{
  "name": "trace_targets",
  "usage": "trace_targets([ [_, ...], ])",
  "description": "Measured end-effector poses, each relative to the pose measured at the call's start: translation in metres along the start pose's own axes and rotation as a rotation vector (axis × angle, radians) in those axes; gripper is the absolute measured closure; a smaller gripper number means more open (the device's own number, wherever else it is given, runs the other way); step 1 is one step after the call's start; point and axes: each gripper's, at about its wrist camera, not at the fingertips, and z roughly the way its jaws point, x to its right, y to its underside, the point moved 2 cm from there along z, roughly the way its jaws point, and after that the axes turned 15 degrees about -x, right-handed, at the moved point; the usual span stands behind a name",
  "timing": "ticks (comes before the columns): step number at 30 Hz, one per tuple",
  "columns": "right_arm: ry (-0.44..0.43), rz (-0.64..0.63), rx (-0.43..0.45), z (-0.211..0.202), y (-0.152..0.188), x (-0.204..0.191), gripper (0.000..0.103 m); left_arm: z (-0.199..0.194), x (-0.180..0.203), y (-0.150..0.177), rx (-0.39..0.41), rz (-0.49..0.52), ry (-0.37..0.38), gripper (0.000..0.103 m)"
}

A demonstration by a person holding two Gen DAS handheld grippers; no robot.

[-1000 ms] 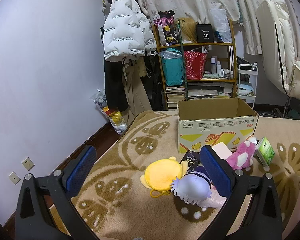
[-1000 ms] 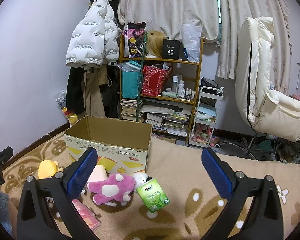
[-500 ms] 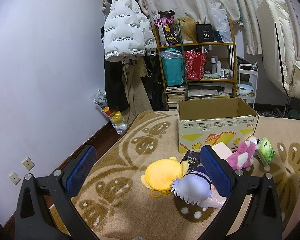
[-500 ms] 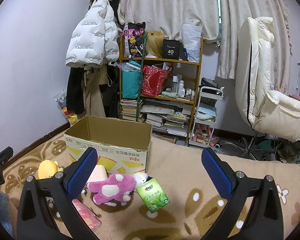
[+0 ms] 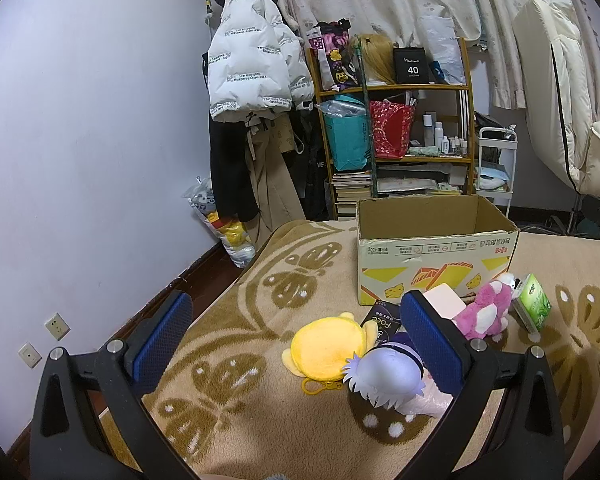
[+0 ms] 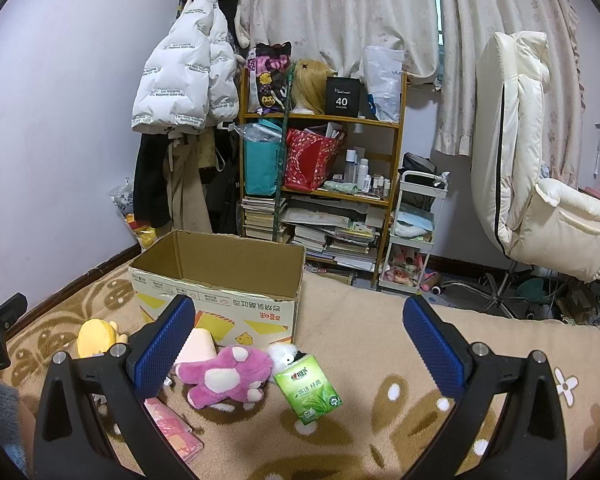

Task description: Organize soft objects

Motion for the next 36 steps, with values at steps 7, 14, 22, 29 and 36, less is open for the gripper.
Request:
trace_targets([
  [7,0.001,-0.002,-0.001,0.0,0.0,0.0,0.0,0.004,-0.004,0.004,0.0,0.0,0.0,0.0],
  [14,-0.004,0.004,-0.004,0.0,0.0,0.0,0.0,0.004,-0.002,0.004,-0.001,0.005,0.01,0.0],
  [22,-0.035,0.063,-0.039,0.009,0.005,0.014,0.0,0.008,-0.001,0.003,-0.029,0.012,0.026,0.0],
  [29,-0.017,0.119,-0.131,0.028,0.002,0.027,0.0,0.019,0.0,0.001,-0.074,0.006,0.017,0.0],
  [36,-0.053,0.184,-0.269,0.061,0.005,0.041,0.0,0.037,-0.005,-0.003,-0.139,-0.03,0.05,0.0],
])
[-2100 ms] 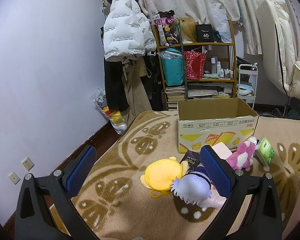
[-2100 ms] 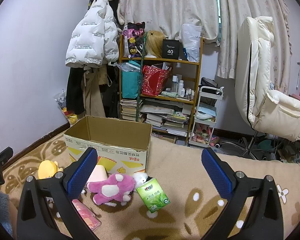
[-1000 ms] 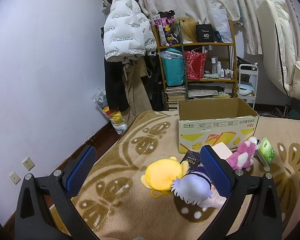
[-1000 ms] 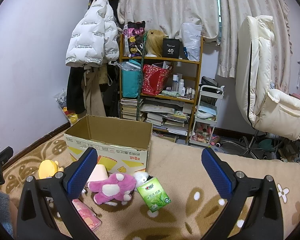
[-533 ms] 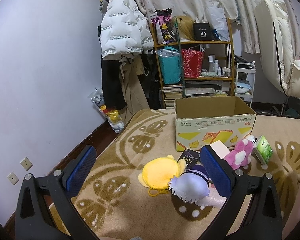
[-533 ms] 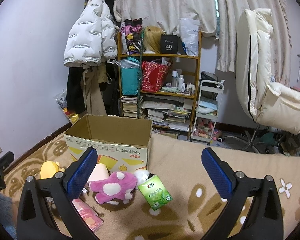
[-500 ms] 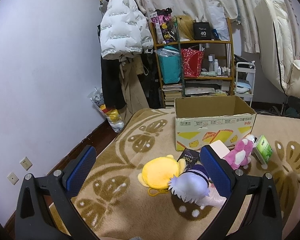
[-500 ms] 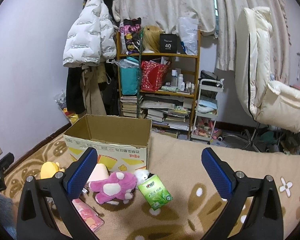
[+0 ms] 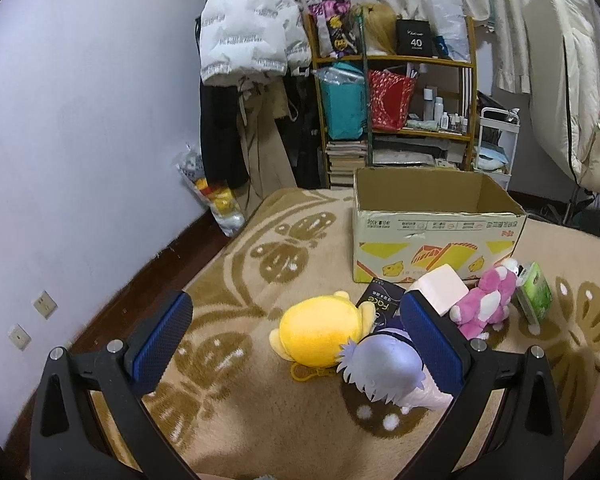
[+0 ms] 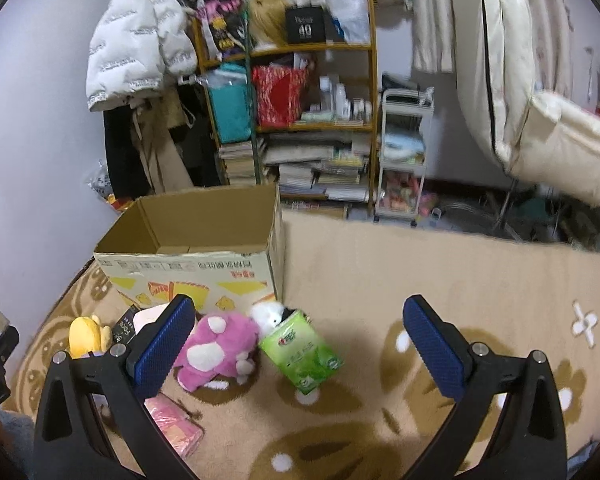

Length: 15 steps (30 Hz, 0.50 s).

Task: Organize soft objects
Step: 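Move the left tool to the yellow dog plush while the right tool approaches the green tissue pack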

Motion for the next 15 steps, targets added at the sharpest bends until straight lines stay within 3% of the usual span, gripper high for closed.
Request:
trace_targets([
  [4,-0.023,0.025,-0.024,0.014,-0.005,0.005,0.0,0.011,-0.004,-0.005,-0.023,-0.027,0.025,0.0],
  [15,-0.026,0.016,-0.066,0.048,-0.019,-0.001,0.0,0.047,0.017,-0.021,-0.051,0.017,0.03,0.0],
])
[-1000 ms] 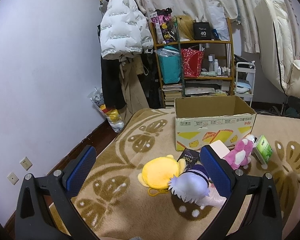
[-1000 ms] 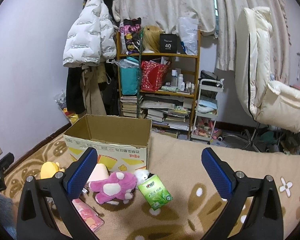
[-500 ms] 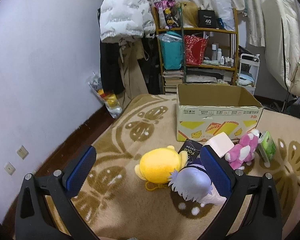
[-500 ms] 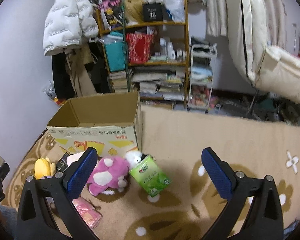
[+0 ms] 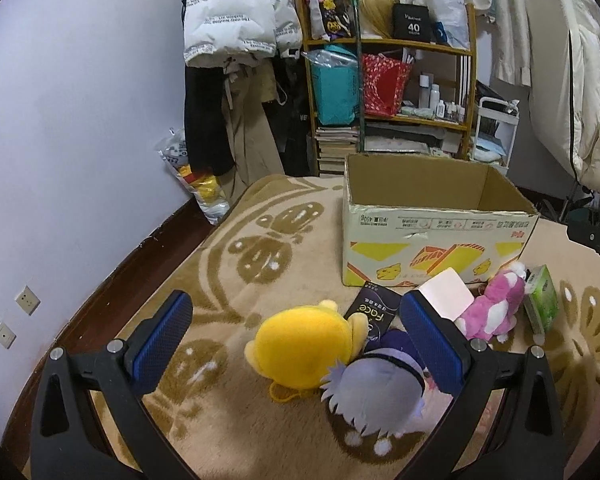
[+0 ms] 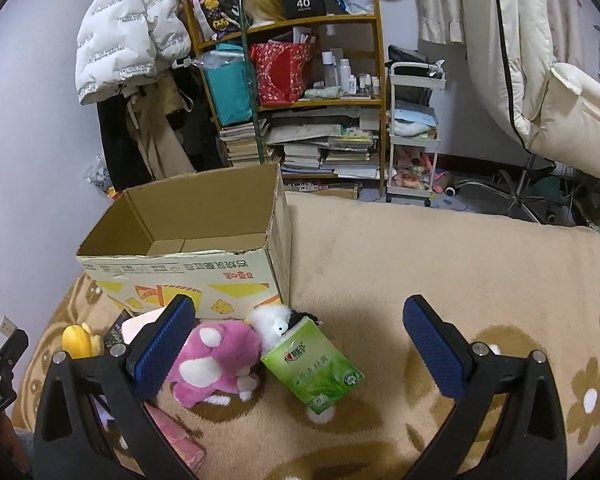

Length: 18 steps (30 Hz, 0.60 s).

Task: Organize soft objects
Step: 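Move the left tool to the yellow dog plush while the right tool approaches the green tissue pack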

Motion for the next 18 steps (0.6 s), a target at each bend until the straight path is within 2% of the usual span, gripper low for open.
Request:
trace_targets([
  [4,0.001,0.003,-0.05,0.018,-0.004,0.0,0.0,0.016,-0.001,-0.004,-0.031,-0.007,0.008,0.0],
  [10,0.033,0.003,-0.061,0.034,-0.007,0.0,0.0,0.044,-0.004,-0.009,-0.074,-0.035,-0.001,0.0],
  [18,0.037,0.037,-0.127,0.059,-0.01,0.008,0.0,0.075,-0.004,-0.013,-0.128,-0.053,0.014,0.0],
])
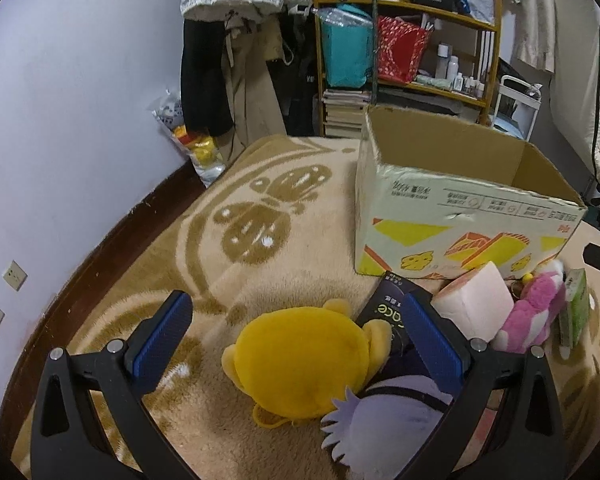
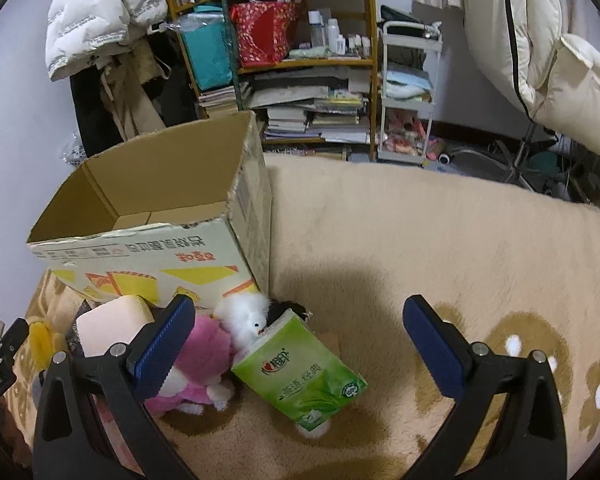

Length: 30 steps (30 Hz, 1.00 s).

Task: Organize soft objects
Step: 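Move the left tool to the yellow dog plush while the right tool approaches the green tissue pack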

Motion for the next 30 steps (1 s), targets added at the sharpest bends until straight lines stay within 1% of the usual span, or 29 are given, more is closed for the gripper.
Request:
trace_targets([
  [8,-0.011,0.013,-0.058,0.017,0.0,0.004,0.0,0.02,0.001,0.001,-0.056,-0.005,0.011,0.0],
  [12,-0.026,0.016,-0.091,0.024,0.001,0.004,0.0,0.025,0.005,0.003,-0.085,0.003,-0.002,0.0],
  [14,-0.028,0.018,-0.104,0.027,0.002,0.005,0.0,0.028,0.004,0.004,-0.091,-0.001,-0.021,0.001],
  [17,-0.055,0.039,-0.133,0.034,0.003,0.011,0.0,0.033,0.001,0.004,-0.116,-0.016,-0.016,0.0],
  [19,-0.078,0.058,-0.153,0.038,0.002,0.016,0.002,0.037,-0.002,0.005,-0.133,-0.033,-0.011,0.0],
  [23,-0.098,0.093,-0.18,0.043,0.003,0.022,0.002,0.043,-0.007,0.006,-0.16,-0.06,-0.001,0.0],
  [30,-0.13,0.136,-0.223,0.052,0.006,0.029,0.002,0.049,-0.007,0.008,-0.194,-0.066,0.005,0.0],
])
